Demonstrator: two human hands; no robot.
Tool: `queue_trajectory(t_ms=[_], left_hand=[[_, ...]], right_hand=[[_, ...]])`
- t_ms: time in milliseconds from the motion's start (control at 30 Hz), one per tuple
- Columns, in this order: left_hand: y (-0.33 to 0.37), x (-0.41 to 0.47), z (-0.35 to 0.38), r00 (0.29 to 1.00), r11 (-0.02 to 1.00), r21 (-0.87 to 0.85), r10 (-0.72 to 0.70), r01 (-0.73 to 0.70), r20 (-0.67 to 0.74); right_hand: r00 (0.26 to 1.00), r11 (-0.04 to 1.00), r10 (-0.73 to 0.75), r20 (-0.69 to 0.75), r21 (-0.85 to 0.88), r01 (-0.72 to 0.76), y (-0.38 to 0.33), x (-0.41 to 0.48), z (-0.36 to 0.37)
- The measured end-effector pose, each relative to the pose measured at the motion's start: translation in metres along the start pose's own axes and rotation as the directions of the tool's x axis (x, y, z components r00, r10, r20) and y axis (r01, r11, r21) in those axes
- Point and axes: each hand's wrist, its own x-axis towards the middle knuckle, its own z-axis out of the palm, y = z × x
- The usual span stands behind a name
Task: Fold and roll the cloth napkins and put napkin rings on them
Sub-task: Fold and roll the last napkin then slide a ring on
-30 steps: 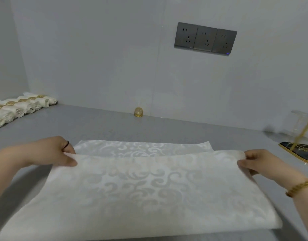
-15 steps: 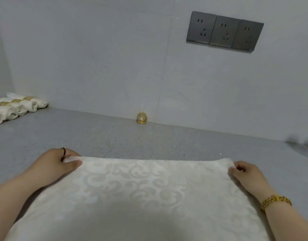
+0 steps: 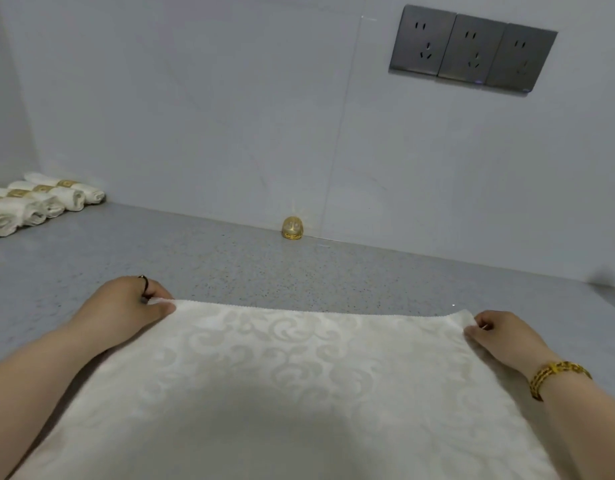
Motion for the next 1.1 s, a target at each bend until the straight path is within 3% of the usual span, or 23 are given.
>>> queue_trajectory(t_ms=[133, 200, 267, 333, 433, 500, 533, 567, 600, 700, 867, 967, 1033, 1100], left_hand=[[0.004, 0.000, -0.007, 0.998, 0.995, 0.096, -0.004, -0.002, 0.069], [0.008, -0.002, -0.010, 0.999, 0.984, 0.173, 0.029, -0.034, 0.029], [0.017, -0.013, -0.013, 0.996, 0.984, 0.153, 0.091, -0.087, -0.017], [0.034, -0.040, -0.014, 0.965, 0.963, 0.065, 0.261, -0.261, 0.023], [0.063, -0.100, -0.006, 0.851, 0.853, 0.078, 0.501, -0.517, 0.158], [0.076, -0.121, 0.005, 0.798, 0.760, 0.252, 0.539, -0.599, 0.271], [0.080, -0.130, 0.011, 0.807, 0.773, 0.279, 0.464, -0.570, 0.365], [0.076, -0.132, 0.023, 0.812, 0.771, 0.278, 0.485, -0.572, 0.326], [0.071, -0.132, 0.034, 0.835, 0.816, 0.257, 0.417, -0.518, 0.361], [0.062, -0.132, 0.049, 0.799, 0.794, 0.282, 0.373, -0.538, 0.472], [0.062, -0.132, 0.036, 0.826, 0.824, 0.299, 0.313, -0.482, 0.469], [0.059, -0.130, 0.030, 0.864, 0.843, 0.331, 0.268, -0.425, 0.427], [0.057, -0.130, 0.027, 0.885, 0.828, 0.354, 0.321, -0.436, 0.338], [0.061, -0.132, 0.021, 0.833, 0.756, 0.350, 0.502, -0.553, 0.232]], right_hand=[[1.000, 1.000, 0.012, -0.004, 0.027, -0.012, -0.002, -0.001, 0.001], [0.999, 0.996, 0.049, -0.012, 0.076, -0.048, -0.007, -0.007, -0.002], [0.994, 1.000, 0.006, -0.108, 0.015, -0.004, -0.012, -0.018, -0.005], [0.969, 0.992, -0.124, -0.213, -0.059, 0.114, -0.024, -0.036, -0.009], [0.908, 0.921, -0.386, -0.165, -0.010, 0.390, -0.053, -0.085, 0.000], [0.783, 0.803, -0.584, -0.211, -0.014, 0.595, -0.074, -0.121, 0.022], [0.732, 0.744, -0.652, -0.199, 0.019, 0.668, -0.082, -0.139, 0.032], [0.674, 0.682, -0.724, -0.150, -0.010, 0.731, -0.090, -0.155, 0.041], [0.651, 0.650, -0.757, -0.060, 0.032, 0.759, -0.098, -0.167, 0.048], [0.686, 0.699, -0.715, 0.133, 0.143, 0.701, -0.106, -0.187, 0.065], [0.688, 0.711, -0.681, 0.251, 0.000, 0.703, -0.085, -0.175, 0.059], [0.753, 0.769, -0.596, 0.280, -0.072, 0.636, -0.054, -0.162, 0.045], [0.824, 0.835, -0.510, 0.247, -0.091, 0.543, -0.028, -0.159, 0.033], [0.864, 0.876, -0.464, 0.196, -0.046, 0.481, -0.006, -0.162, 0.021]])
